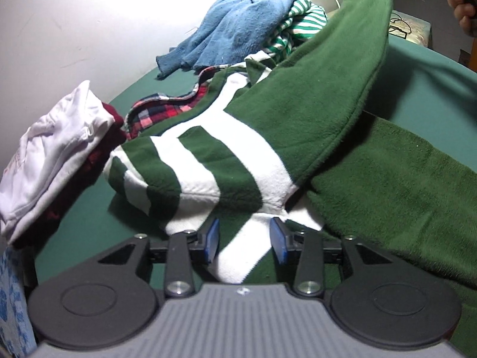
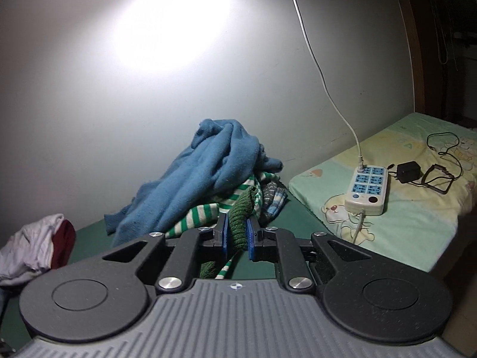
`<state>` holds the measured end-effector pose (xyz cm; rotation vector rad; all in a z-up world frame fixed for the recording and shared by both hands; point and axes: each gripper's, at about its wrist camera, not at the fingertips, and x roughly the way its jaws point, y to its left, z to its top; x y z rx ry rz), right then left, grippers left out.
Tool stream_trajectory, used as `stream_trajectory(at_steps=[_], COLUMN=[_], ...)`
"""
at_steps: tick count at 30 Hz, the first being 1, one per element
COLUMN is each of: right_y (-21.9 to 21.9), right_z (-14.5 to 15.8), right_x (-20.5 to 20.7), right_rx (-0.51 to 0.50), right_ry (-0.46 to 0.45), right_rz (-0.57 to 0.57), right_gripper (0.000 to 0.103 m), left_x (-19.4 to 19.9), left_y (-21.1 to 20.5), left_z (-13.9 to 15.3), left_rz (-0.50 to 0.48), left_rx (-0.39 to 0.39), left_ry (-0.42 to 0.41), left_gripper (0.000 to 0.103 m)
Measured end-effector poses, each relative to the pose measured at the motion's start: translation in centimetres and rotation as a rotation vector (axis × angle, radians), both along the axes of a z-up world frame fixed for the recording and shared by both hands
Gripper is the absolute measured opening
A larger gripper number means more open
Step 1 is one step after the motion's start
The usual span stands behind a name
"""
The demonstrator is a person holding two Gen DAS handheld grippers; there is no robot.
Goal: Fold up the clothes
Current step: 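Lift the knit sleeve cuff high above the bed with the right tool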
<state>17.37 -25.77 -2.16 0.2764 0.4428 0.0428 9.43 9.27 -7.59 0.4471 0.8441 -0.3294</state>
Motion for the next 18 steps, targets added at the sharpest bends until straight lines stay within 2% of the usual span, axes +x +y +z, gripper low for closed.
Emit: stream_trajectory(at_steps=[5, 9, 13, 15, 17, 18], right_y=[-0.5, -0.9, -1.0, -0.9, -1.1, -1.2], right_z=[-1.3, -1.7, -2.2, -2.5, -2.8, -2.7], right_x=[0.2, 0.0, 0.2, 0.3, 0.3, 0.3], right_rx=[0.005, 0.009, -0.005, -0.011, 0.006, 0.019], right_ry=[0.032, 0.047, 0.063, 0.075, 0.081, 0.076], right_rz=[-0.065, -0.093, -0.101, -0.102, -0.107, -0.108], right_gripper=[0.013, 0.013, 0.013, 0.013, 0.013, 0.013], left_x=[2.8, 5.5, 7.0, 7.4, 7.1, 6.8], left_y=[1.6, 1.8, 2.5, 2.9, 2.9, 2.8], left_z=[1.1, 0.2, -0.8, -0.7, -0.1, 0.3], left_rz=[0.006, -0.001, 0.003, 0.011, -0.003, -0.017], left_rx=[-0.021, 0.005, -0.005, -0.021, -0.003, 0.001], left_ry=[-0.019, -0.013, -0.015, 0.000, -0.013, -0.023], left_gripper=[0.041, 0.042, 0.060, 0.060, 0.051, 0.050])
